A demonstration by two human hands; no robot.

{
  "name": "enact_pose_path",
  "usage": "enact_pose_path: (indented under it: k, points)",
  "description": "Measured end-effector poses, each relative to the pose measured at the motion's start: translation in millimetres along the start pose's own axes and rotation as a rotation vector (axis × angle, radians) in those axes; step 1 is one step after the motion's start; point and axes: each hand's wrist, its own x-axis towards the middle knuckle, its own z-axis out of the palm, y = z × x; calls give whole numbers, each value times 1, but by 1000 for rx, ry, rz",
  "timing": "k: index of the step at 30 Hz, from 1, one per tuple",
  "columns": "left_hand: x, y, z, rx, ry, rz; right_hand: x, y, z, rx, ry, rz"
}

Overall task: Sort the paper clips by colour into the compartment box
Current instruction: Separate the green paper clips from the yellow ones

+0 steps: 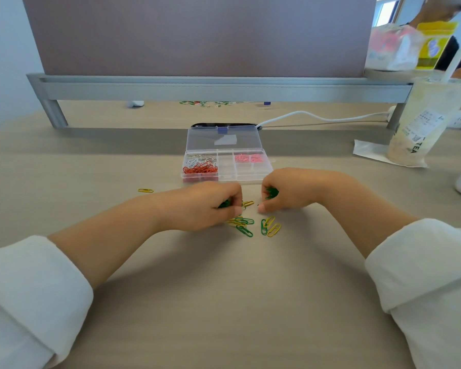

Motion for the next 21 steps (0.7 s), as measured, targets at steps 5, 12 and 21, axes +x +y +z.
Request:
enact_pose_path:
  k: [5, 12, 21]
  points:
    - [0, 1, 3, -127, 1, -27, 0, -2, 1, -59, -15, -38]
    - [2, -4, 3, -251, 27, -54, -2, -8, 2, -101, -23, -18]
    - [4, -6, 3, -217, -23, -15, 0, -3, 3, 309, 32, -53]
